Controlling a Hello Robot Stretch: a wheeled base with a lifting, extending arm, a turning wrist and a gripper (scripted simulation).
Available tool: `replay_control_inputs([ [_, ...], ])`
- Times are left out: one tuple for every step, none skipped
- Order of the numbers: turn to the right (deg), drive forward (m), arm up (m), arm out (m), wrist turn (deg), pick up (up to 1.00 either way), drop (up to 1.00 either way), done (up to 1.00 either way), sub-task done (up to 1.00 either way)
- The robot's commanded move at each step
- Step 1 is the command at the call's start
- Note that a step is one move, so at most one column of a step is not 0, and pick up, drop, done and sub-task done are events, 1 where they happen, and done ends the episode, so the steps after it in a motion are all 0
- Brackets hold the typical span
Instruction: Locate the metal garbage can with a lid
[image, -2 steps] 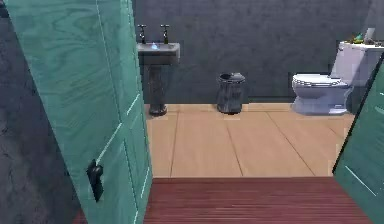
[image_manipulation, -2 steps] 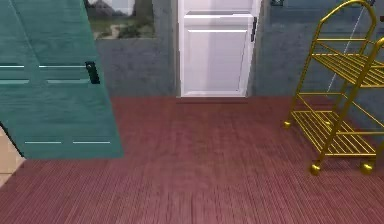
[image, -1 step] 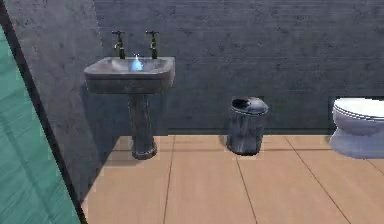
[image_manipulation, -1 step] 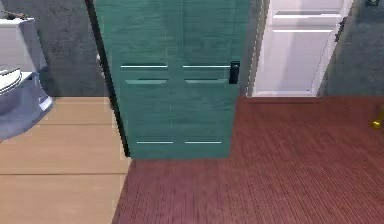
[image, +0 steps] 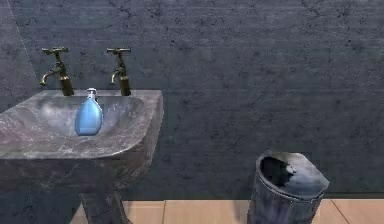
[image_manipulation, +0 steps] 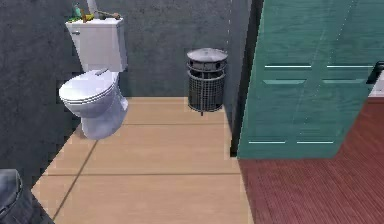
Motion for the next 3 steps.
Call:
replay_control_inputs([
  [-9.0,0.0,0.0,0.0,0.0,0.0,0.0,0.0,0.0],
  [0.0,0.1,0.0,0.0,0.0,0.0,0.0,0.0,0.0],
  [42.0,0.0,0.0,0.0,0.0,0.0,0.0,0.0,0.0],
])
